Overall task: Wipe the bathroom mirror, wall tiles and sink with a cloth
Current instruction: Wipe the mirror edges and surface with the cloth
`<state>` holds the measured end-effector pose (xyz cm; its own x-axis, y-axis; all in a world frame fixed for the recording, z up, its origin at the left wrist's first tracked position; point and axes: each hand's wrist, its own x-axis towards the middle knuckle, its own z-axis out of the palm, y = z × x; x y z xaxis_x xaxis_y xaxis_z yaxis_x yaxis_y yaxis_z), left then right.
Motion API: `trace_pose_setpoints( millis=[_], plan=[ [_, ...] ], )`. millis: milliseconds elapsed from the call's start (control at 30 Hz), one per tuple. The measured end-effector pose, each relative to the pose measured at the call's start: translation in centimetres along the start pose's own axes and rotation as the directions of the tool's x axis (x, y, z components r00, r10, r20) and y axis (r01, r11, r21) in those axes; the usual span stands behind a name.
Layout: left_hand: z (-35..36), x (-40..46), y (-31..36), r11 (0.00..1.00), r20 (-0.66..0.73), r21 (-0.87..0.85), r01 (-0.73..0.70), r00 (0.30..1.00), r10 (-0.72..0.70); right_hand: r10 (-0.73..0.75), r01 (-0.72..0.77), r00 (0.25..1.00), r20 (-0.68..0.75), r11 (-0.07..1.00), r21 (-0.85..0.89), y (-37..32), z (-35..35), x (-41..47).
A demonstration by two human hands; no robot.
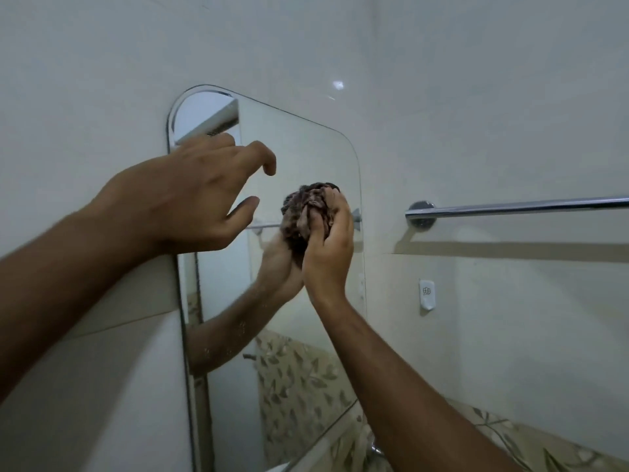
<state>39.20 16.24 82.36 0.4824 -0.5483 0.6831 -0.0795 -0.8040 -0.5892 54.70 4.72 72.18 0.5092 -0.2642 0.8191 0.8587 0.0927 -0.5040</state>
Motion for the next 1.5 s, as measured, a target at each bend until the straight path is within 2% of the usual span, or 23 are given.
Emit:
trace_pose_setpoints(
  millis=[67,100,133,200,233,300,367,433,500,567,633,700,767,833,933,1000,1067,1200,1267,1333,1400,1433,1500],
  plan=[
    [-0.1,0.0,0.1,1.0,0.01,-0.021,0.012,1.0,-0.012,0.04,-0.04,0.999,0.022,0.999,-0.016,-0.7,-0.1,-1.7],
    [-0.1,0.0,0.1,1.0,0.009,-0.024,0.014,1.0,-0.014,0.006,-0.005,0.998,0.064,1.0,-0.023,-1.4,-0.1,-3.1],
    [0.0,-0.1,0.1,1.0,0.007,-0.026,0.016,1.0,-0.016,-0.078,0.082,0.989,0.122,0.996,-0.031,-2.0,-0.2,-4.5],
    [0.0,-0.1,0.1,0.999,0.007,-0.029,0.026,1.0,-0.025,-0.285,0.3,0.925,0.252,0.954,-0.024,-2.2,-0.6,-6.1],
    [0.1,-0.2,0.0,0.999,0.009,-0.031,0.03,1.0,-0.03,-0.337,0.357,0.898,0.283,0.934,-0.021,-1.7,-0.7,-5.7],
    [0.2,-0.2,-0.2,0.999,0.018,-0.036,0.033,0.999,-0.032,-0.271,0.285,0.937,0.219,0.958,-0.034,-0.3,-0.7,-3.4],
    [0.2,-0.1,-0.3,0.999,0.016,-0.041,0.025,1.0,-0.024,-0.084,0.086,0.995,0.051,0.996,-0.027,1.4,-0.9,-0.2],
    [0.1,-0.1,-0.3,0.999,0.01,-0.044,0.011,1.0,-0.01,0.095,-0.096,0.993,-0.076,0.995,-0.007,3.0,-1.4,2.6],
    [0.2,-0.1,-0.3,1.0,0.005,-0.031,0.001,1.0,-0.001,0.164,-0.166,0.98,-0.116,0.986,-0.014,3.6,-1.9,3.5],
    [0.3,0.2,-0.5,1.0,0.0,-0.025,-0.01,1.0,0.01,0.118,-0.123,0.989,-0.086,0.991,-0.056,3.0,-1.9,2.1],
    [0.6,0.3,-0.9,1.0,0.008,-0.016,-0.026,1.0,0.026,-0.014,0.017,0.999,0.034,0.995,-0.094,1.6,-1.6,-0.8],
    [0.9,0.3,-1.4,0.999,0.018,0.012,-0.05,0.999,0.05,-0.126,0.145,0.975,0.184,0.985,-0.092,0.3,-1.6,-2.8],
    [1.3,0.5,-1.5,0.996,0.024,0.054,-0.076,0.997,0.075,-0.17,0.193,0.955,0.245,0.978,-0.075,0.8,-1.8,-1.6],
    [1.5,0.6,-1.5,0.991,0.034,0.091,-0.094,0.995,0.092,-0.139,0.152,0.974,0.176,0.986,-0.064,2.0,-2.1,0.6],
    [1.5,0.5,-1.5,0.982,0.039,0.139,-0.125,0.992,0.121,0.056,-0.056,0.998,-0.009,0.998,-0.039,4.4,-2.6,2.6],
    [1.4,0.4,-1.5,0.976,0.043,0.165,-0.141,0.99,0.136,0.154,-0.156,0.987,-0.046,0.987,-0.039,5.0,-2.7,1.9],
    [1.4,0.4,-1.4,0.978,0.043,0.165,-0.131,0.991,0.126,0.119,-0.121,0.992,-0.034,0.991,-0.063,4.9,-2.5,0.4],
    [1.3,0.4,-1.1,0.978,0.008,0.169,-0.126,0.992,0.127,-0.09,0.098,0.993,0.071,0.989,-0.107,5.0,-2.7,-0.3],
    [1.3,0.4,-1.2,0.97,0.002,0.192,-0.151,0.988,0.153,-0.043,0.045,0.999,0.016,0.995,-0.088,6.0,-3.0,1.6],
    [1.2,0.3,-1.3,0.966,0.002,0.203,-0.161,0.986,0.164,0.118,-0.122,0.989,-0.085,0.992,-0.045,7.1,-3.3,3.4],
    [1.2,0.3,-1.3,0.965,-0.002,0.202,-0.168,0.985,0.172,0.222,-0.229,0.967,-0.123,0.972,-0.045,7.7,-3.6,3.8],
    [1.2,0.3,-1.2,0.965,-0.005,0.2,-0.171,0.985,0.175,0.225,-0.234,0.966,-0.124,0.97,-0.062,7.7,-3.6,3.4],
    [1.2,0.3,-1.2,0.967,-0.015,0.191,-0.167,0.985,0.173,0.12,-0.129,0.989,-0.089,0.986,-0.103,7.1,-3.3,2.3]
  ],
)
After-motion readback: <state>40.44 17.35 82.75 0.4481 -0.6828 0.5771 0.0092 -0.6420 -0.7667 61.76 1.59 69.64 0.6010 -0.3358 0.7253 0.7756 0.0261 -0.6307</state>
